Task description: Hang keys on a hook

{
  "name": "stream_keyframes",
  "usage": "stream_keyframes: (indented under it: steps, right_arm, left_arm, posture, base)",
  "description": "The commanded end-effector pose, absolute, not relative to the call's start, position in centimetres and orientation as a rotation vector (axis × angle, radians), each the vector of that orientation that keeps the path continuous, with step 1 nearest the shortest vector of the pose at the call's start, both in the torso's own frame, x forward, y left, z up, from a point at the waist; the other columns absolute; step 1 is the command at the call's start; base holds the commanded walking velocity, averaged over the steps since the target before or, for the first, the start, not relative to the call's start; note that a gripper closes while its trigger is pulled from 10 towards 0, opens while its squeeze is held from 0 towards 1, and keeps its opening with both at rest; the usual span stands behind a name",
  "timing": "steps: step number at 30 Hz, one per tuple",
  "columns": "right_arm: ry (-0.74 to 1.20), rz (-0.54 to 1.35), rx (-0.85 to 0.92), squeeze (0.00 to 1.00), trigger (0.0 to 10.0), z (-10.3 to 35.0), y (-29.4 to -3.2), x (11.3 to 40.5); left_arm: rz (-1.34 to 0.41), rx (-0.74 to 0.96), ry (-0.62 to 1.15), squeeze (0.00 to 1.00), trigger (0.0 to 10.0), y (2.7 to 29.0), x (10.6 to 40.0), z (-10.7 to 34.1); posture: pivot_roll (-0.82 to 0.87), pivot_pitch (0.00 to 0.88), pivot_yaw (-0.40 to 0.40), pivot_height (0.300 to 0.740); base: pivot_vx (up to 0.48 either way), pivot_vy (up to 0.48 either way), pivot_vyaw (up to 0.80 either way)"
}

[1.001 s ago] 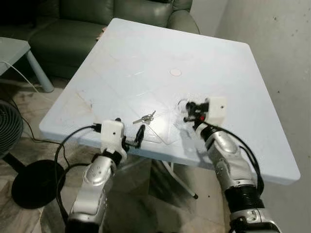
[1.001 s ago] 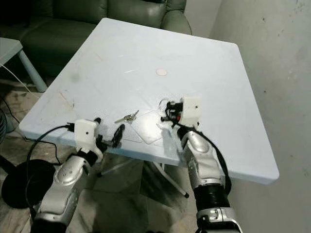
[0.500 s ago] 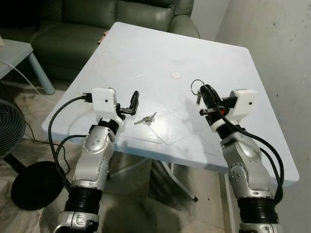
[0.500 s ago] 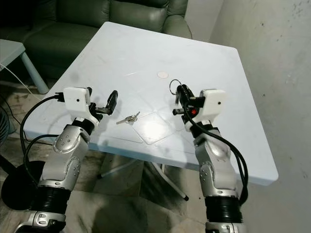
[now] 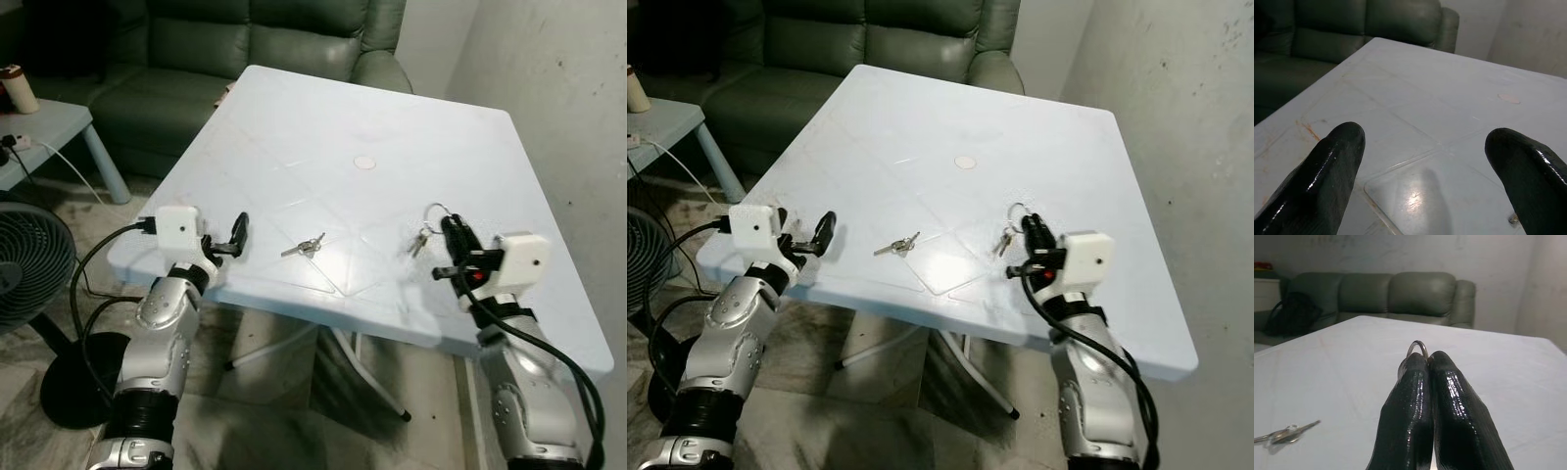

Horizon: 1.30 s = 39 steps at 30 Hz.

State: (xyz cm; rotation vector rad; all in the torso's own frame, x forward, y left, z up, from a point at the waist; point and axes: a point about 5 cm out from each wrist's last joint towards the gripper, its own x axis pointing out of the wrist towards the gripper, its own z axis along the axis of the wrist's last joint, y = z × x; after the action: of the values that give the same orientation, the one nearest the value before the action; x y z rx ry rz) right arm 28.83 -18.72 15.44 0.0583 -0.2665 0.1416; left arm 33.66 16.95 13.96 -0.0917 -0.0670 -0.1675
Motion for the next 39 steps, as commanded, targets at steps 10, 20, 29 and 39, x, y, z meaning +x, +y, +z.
stream_keyframes:
  steps: [10, 20, 29, 39]
  right_arm:
    - [-0.252, 0.023, 0.012, 0.00, 10.0, 15.6, -20.3, 28.5]
    - [-0.234, 0.018, -0.006, 0.00, 10.0, 15.4, -20.0, 28.7]
    - [-0.231, 0.016, -0.013, 0.00, 10.0, 15.4, -20.0, 29.0]
    - [-0.231, 0.021, -0.015, 0.00, 10.0, 15.5, -20.0, 29.2]
  left_arm:
    - [-0.196, -0.089, -0.109, 0.00, 10.0, 17.2, 34.5, 14.9]
    - [-0.203, -0.086, -0.121, 0.00, 10.0, 17.1, 35.3, 15.3]
    - [-0.202, -0.097, -0.117, 0.00, 10.0, 16.7, 35.7, 15.1]
    - [-0.205, -0.123, -0.097, 0.00, 10.0, 16.3, 35.7, 14.6]
  posture:
    - [0.02, 0.002, -0.025, 0.740]
    - [0.00, 0.000, -0.024, 0.740]
    - [0.00, 0.000, -0.029, 0.740]
    - [0.01, 0.000, -0.040, 0.740]
  base:
    - [0.000, 0.000, -0.07]
    - [0.000, 0.000, -0.78]
    - [0.000, 0.000, -0.78]
    - [0.000, 0.201, -0.78]
